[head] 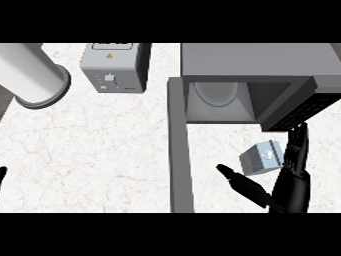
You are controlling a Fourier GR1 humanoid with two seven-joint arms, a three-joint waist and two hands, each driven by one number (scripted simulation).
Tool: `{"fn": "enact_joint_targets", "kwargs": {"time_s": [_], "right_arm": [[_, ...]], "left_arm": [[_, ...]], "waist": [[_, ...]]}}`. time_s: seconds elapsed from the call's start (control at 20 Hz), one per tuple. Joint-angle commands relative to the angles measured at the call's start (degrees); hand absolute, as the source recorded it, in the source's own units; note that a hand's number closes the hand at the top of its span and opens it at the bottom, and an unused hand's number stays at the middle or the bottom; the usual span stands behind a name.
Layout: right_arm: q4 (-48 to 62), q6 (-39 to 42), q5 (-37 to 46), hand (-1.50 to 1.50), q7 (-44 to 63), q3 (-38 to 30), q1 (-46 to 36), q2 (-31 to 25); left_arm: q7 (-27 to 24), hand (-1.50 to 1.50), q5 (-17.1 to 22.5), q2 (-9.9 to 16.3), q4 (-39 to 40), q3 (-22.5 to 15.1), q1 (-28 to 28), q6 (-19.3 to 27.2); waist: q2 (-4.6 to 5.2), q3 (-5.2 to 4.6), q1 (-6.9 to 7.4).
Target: Pick up the milk, place it into the microwave and close the microwave
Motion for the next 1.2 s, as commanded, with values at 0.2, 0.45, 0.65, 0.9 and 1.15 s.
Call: {"fn": "enact_joint_targets", "kwargs": {"time_s": [0.2, 0.45, 0.65, 0.9, 1.15], "right_arm": [[5.2, 3.0, -5.1, -1.50, -7.6, -5.5, 4.1, -1.1], [10.1, 8.6, -9.3, -1.50, -9.6, -10.1, 0.7, -3.1], [15.0, 12.8, -11.9, -1.50, -13.7, -12.7, 2.2, -4.8], [18.7, 12.6, -10.8, -1.50, -12.3, -13.4, -1.1, -3.5], [28.7, 13.7, -12.5, -1.50, -19.7, -17.3, -3.6, -2.0]], "left_arm": [[-1.2, -1.50, -0.1, -0.8, -4.2, -0.6, 5.1, -0.6], [0.8, -1.50, 0.2, -0.9, -5.2, -0.9, 4.7, -1.3], [-3.5, -1.50, -2.7, -0.9, -0.4, -2.6, 4.4, -0.4], [-0.1, -1.50, -1.9, -0.8, 2.9, 0.1, -2.9, 0.5], [-1.7, -1.50, -0.1, -0.2, 2.2, 2.8, -1.2, -1.9]], "waist": [[-0.05, 0.01, 0.06], [-0.01, 0.01, 0.09], [-0.01, 0.00, 0.04], [0.04, -0.02, -0.15], [0.04, -0.01, -0.04]]}}
